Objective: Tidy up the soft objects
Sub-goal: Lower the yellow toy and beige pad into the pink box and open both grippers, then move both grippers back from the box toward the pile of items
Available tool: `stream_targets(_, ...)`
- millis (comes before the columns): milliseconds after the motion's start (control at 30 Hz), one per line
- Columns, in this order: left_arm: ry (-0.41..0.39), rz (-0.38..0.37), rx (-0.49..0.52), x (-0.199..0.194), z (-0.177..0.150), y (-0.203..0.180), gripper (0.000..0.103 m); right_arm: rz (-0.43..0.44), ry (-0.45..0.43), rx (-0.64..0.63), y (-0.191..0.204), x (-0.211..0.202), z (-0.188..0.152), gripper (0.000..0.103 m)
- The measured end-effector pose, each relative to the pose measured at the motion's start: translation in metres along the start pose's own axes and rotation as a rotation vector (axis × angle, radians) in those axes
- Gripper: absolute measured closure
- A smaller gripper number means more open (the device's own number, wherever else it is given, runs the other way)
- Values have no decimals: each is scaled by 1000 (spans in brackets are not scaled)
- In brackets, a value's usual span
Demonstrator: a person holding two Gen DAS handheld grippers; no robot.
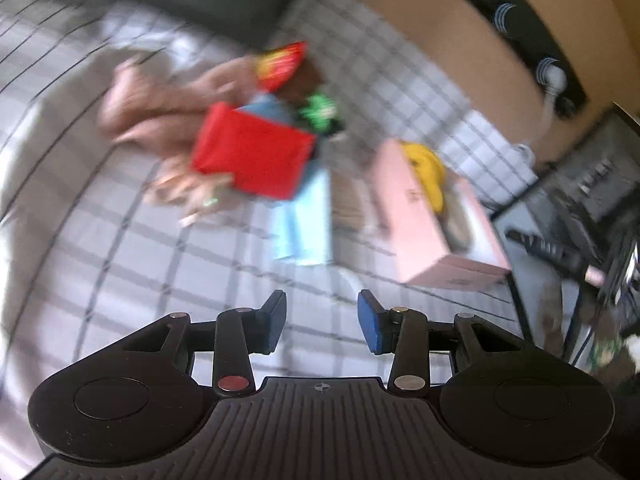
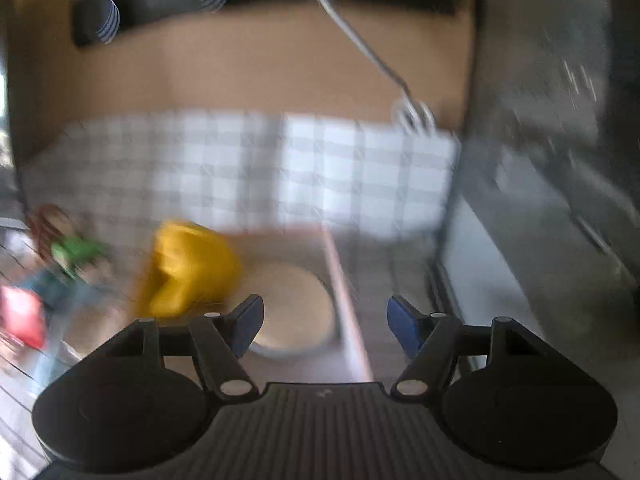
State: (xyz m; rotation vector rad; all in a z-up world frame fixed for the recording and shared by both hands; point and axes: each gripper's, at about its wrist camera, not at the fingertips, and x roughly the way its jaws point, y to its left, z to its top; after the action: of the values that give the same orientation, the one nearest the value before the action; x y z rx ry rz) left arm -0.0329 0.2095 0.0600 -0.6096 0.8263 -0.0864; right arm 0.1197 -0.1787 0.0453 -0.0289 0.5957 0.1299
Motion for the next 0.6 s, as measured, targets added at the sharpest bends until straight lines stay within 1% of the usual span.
stream_targets(67,-2,26,-25,-4,-4,10,60,-46,26,15,-5,11,-16,34)
stream_targets(100,-3,34,-33,-5,-6,14,60,-47,41,38,-9,16,-21,34)
stream_targets(167,-1,55,-43,-5,-4,19,60,-4,83,106,-13,23,-28,34)
stream_targets(200,-2,62,-40,-5,-4,20,60,30,98,134,-13,25,-30,32)
stream_targets(233,-4,69,-34,-5,-3,19,60,42,102,154,-7,27,-31,32)
stream_targets(300,-7,76,-18,0,1,16,60,35,95,159,5,24,-33,32)
stream_targets(400,-7,97,25,11,12,9,60,124,92,183,22,20,-34,32)
stream_targets(500,-21,126,72,26,28,-4,60,117,95,174,32,15,-33,30)
stream_targets(600,-33,155,112,44,47,-19,60,135,88,166,31,10,-32,31)
